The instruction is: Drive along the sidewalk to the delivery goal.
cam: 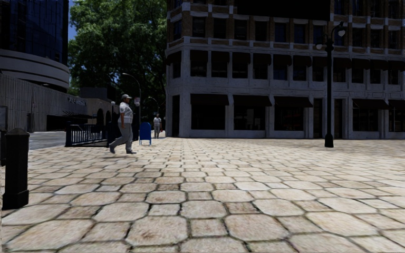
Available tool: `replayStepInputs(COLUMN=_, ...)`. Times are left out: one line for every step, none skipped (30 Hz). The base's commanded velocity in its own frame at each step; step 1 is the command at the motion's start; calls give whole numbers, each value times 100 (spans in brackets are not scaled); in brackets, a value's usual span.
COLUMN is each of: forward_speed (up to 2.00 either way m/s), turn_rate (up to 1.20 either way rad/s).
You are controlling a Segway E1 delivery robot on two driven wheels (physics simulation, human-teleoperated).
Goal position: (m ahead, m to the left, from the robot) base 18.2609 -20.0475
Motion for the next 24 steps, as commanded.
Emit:
replayStepInputs(forward_speed=200, turn_rate=0)
replayStepInputs(forward_speed=200, turn_rate=0)
replayStepInputs(forward_speed=200, turn_rate=0)
replayStepInputs(forward_speed=200, turn_rate=0)
replayStepInputs(forward_speed=200, turn_rate=0)
replayStepInputs(forward_speed=200, turn_rate=0)
replayStepInputs(forward_speed=200, turn_rate=0)
replayStepInputs(forward_speed=200, turn_rate=0)
replayStepInputs(forward_speed=200, turn_rate=0)
replayStepInputs(forward_speed=200, turn_rate=0)
replayStepInputs(forward_speed=200, turn_rate=0)
replayStepInputs(forward_speed=200, turn_rate=0)
replayStepInputs(forward_speed=200, turn_rate=0)
replayStepInputs(forward_speed=200, turn_rate=0)
replayStepInputs(forward_speed=200, turn_rate=0)
replayStepInputs(forward_speed=200, turn_rate=0)
replayStepInputs(forward_speed=200, turn_rate=-6)
replayStepInputs(forward_speed=200, turn_rate=-29)
replayStepInputs(forward_speed=200, turn_rate=-53)
replayStepInputs(forward_speed=200, turn_rate=-72)
replayStepInputs(forward_speed=200, turn_rate=-72)
replayStepInputs(forward_speed=200, turn_rate=-82)
replayStepInputs(forward_speed=200, turn_rate=-87)
replayStepInputs(forward_speed=200, turn_rate=-88)
